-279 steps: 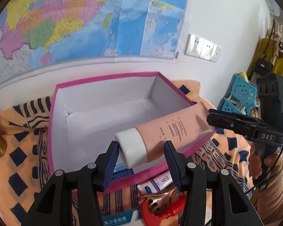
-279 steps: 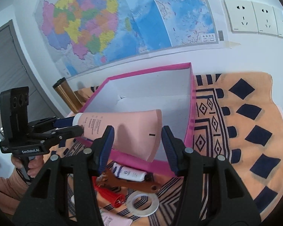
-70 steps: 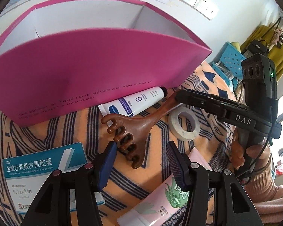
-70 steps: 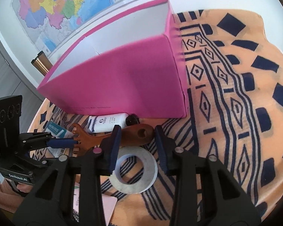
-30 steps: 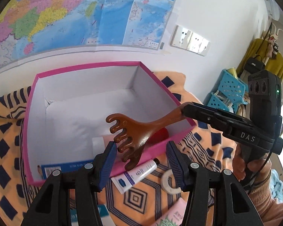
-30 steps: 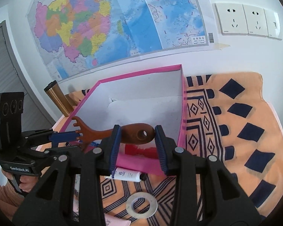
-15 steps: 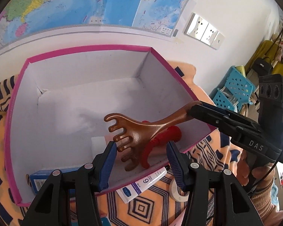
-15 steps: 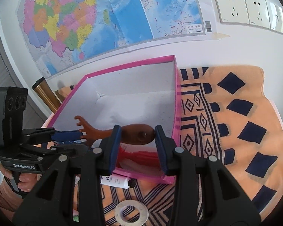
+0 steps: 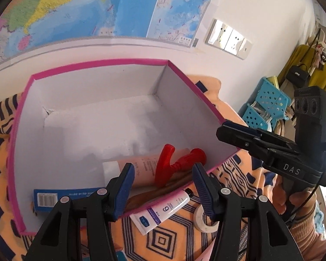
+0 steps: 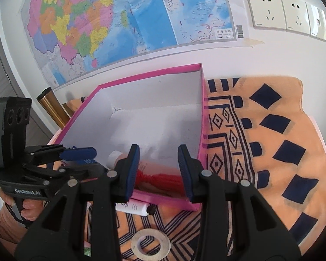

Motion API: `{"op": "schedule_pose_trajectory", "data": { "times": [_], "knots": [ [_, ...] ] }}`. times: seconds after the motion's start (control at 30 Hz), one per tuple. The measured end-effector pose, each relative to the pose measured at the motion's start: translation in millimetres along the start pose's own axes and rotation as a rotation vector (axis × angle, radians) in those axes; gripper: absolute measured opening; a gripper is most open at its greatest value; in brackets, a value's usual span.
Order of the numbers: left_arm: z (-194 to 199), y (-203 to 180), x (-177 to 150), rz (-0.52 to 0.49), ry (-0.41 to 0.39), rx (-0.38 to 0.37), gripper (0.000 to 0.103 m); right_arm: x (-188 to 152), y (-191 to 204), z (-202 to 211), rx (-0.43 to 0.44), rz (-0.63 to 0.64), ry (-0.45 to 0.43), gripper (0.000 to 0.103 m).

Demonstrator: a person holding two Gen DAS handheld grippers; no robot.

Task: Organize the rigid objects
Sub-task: 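Lower the brown massager into the magenta box and release it, then reach the right gripper to the white tube and grasp it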

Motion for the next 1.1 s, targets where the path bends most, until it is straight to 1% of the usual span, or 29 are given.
{"op": "schedule_pose_trajectory", "data": {
  "times": [0.23, 0.27, 0.33, 0.47, 0.57, 0.67, 0.77, 0.9, 1.03, 1.1],
  "knots": [
    [28.5, -19.8, -22.9, -0.095, -0.064, 0.03, 0.063, -17.2, 1.0, 24.8, 0.044, 0.012, -0.019, 0.04],
    [31.0, -21.9, -26.3, -0.106, -0.067, 0.038, 0.065, -21.1, 1.6, 27.7, 0.054, 0.014, -0.017, 0.04],
    [35.6, -26.9, -36.4, -0.116, -0.063, 0.028, 0.065, -28.6, 2.9, 34.5, 0.072, 0.012, -0.025, 0.041],
    [34.7, -32.8, -55.3, -0.14, -0.042, 0.039, 0.065, -50.1, 8.6, 35.5, 0.084, 0.037, 0.01, 0.041],
    [24.8, -30.5, -70.3, -0.124, -0.002, 0.033, 0.065, -69.0, 10.3, 24.9, 0.074, 0.05, 0.073, 0.041],
    [8.3, -18.9, -83.3, -0.085, 0.046, 0.06, 0.065, -83.0, 13.3, 9.3, 0.071, 0.053, 0.13, 0.041],
    [-2.9, -6.3, -88.9, -0.043, 0.074, 0.073, 0.065, -91.1, 17.2, -3.3, 0.078, 0.05, 0.162, 0.041],
    [-12.7, 12.4, -91.4, 0.032, 0.099, 0.043, 0.065, -94.9, 20.0, -13.5, 0.079, 0.041, 0.179, 0.041],
    [-19.8, 20.6, -90.2, 0.058, 0.11, 0.025, 0.065, -94.0, 17.0, -24.3, 0.077, 0.017, 0.188, 0.041],
    [-24.3, 23.1, -89.5, 0.065, 0.121, 0.031, 0.065, -93.6, 15.0, -29.3, 0.073, 0.0, 0.194, 0.041]
  ]
}}
Point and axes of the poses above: each gripper's, at about its wrist camera, not at the fingertips, and z roughly against the way its jaws point, y to its left, x to its top, the point moved 4 cm from there along -z, roughly the way its jaws point, and after that the axes turned 12 degrees about -x, right-handed, at the moved point
